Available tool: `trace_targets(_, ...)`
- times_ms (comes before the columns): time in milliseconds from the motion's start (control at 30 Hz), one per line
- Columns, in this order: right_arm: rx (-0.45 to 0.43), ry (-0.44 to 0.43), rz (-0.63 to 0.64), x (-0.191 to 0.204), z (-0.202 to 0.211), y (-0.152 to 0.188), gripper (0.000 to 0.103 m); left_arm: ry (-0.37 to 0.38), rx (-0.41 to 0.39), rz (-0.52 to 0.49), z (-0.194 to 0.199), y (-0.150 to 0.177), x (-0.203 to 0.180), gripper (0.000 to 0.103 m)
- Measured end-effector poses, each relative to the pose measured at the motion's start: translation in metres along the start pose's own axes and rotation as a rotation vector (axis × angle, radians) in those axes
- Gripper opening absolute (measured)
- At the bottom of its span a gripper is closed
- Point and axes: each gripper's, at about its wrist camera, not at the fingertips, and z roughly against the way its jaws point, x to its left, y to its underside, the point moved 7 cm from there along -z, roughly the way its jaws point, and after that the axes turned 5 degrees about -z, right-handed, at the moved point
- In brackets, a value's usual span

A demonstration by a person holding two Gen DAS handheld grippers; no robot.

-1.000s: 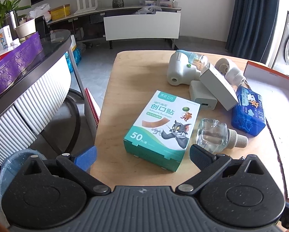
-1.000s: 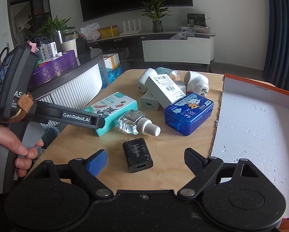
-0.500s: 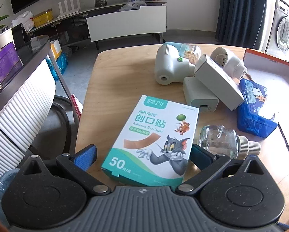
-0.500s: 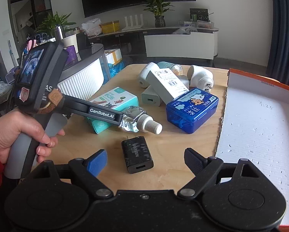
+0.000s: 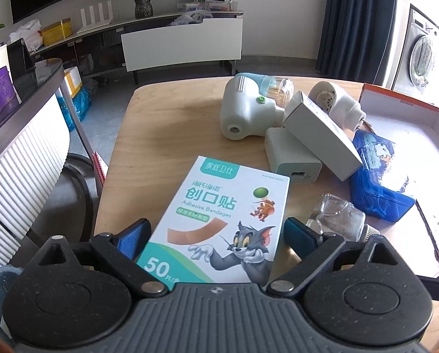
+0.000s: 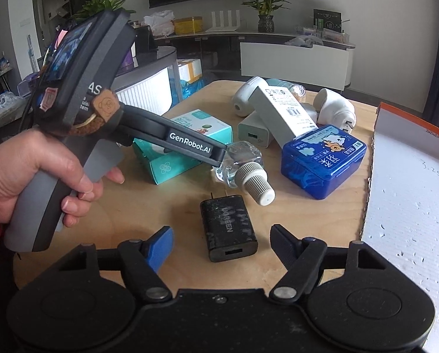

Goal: Organize rigid objects
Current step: 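Close left gripper on the bandage box while right gripper grasps the black charger, then carry the bandage box and the charger with both grippers over the orange-rimmed tray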

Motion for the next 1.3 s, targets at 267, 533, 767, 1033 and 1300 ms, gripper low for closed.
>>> trace_targets(267,-0.017,0.015,0.019,-0.001,-0.007,-0.007,0.044,0.003,-0.036,-0.005,0.006,-0.001,-0.006,0.071)
trace_targets(533,-0.035,0.007,-0.038,-0.012,0.012,-0.014,0.044,-0.023,-0.050,0.042,0.027,0.000,-0.003,0.071)
trace_targets(767,-0.105,0.050,-0.098,-0.040,0.048,-0.036,0.044,-0.043,-0.083,0.081,0.058,-0.008,-0.010,0.071)
trace_targets(1033,-0.164,0.125,-0.162,-0.082,0.082,-0.052,0.044,-0.012,-0.110,0.098,0.084,-0.023,-0.041,0.071)
trace_targets(1300,-0.214,0.230,-0.240,-0.133,0.114,-0.053,0.044,0.101,-0.143,0.073,0.089,-0.052,-0.099,0.071)
